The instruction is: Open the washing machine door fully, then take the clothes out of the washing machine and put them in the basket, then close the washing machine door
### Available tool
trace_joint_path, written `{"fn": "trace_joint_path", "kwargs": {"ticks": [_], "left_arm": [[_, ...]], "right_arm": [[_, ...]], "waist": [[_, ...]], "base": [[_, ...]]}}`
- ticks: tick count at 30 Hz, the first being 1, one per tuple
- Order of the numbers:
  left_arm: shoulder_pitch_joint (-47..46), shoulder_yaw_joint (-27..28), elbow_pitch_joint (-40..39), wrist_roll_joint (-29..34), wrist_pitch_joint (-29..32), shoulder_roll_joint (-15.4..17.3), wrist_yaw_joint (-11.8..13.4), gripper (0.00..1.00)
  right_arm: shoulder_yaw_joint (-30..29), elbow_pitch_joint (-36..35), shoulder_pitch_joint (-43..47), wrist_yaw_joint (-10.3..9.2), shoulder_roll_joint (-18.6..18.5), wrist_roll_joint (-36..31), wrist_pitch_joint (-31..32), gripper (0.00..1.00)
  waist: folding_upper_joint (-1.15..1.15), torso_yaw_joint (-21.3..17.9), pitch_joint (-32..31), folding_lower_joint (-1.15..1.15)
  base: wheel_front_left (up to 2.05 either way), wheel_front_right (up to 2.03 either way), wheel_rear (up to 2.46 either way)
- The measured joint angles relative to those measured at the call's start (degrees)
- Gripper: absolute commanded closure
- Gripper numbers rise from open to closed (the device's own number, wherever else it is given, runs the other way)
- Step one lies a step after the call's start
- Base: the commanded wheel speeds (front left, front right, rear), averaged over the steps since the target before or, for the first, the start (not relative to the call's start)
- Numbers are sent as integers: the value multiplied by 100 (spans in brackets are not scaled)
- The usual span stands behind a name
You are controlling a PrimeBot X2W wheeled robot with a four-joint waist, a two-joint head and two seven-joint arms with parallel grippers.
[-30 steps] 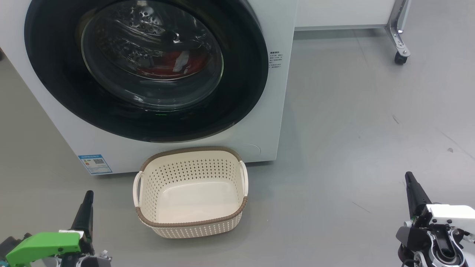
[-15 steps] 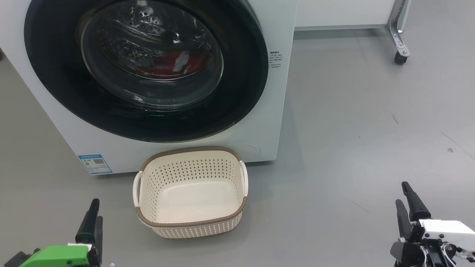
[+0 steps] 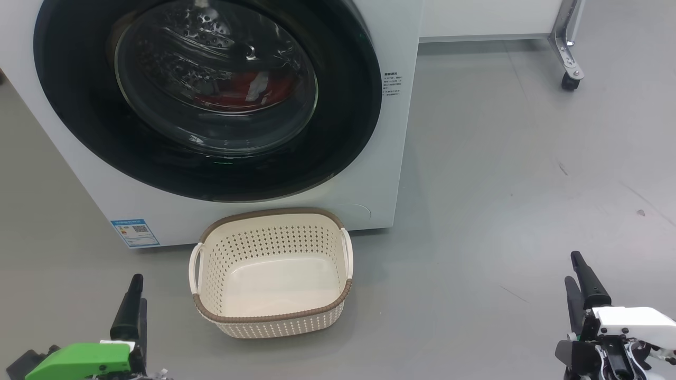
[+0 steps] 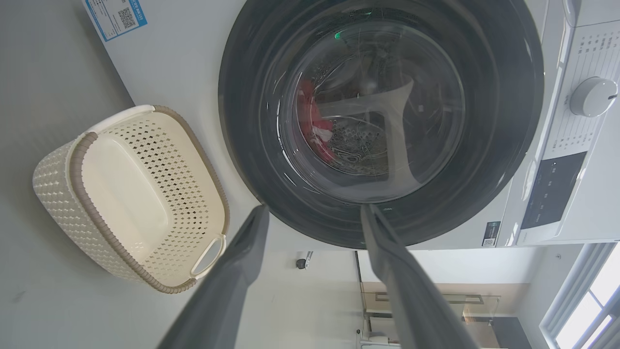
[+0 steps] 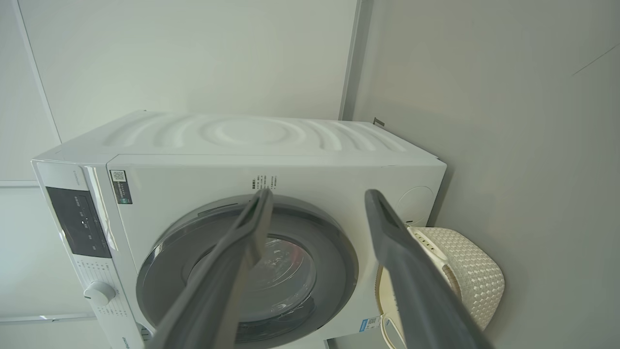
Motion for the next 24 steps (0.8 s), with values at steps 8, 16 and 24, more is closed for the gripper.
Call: {"fn": "trace_joint_path", "kwargs": {"ticks": [8,16,24], "left_arm": [[-7,-92,-145,292,-141,19,0,0],[-8,-257,-227,747,-361,185,-1,0],[-12,-448,-283,1506,-590,369,-1,0]], "right_arm": [[127,-68,-4,1,-105,-337,-121,0],[328,-123,-13,1,-235,-792,-271,0],[563,-147,-61,1,-409,-1413,-499,0]], "waist": [[0,2,10,0],[0,8,20,0],[0,13,21,0]], "base": [[0,0,0],[0,0,0],[0,0,0]]}}
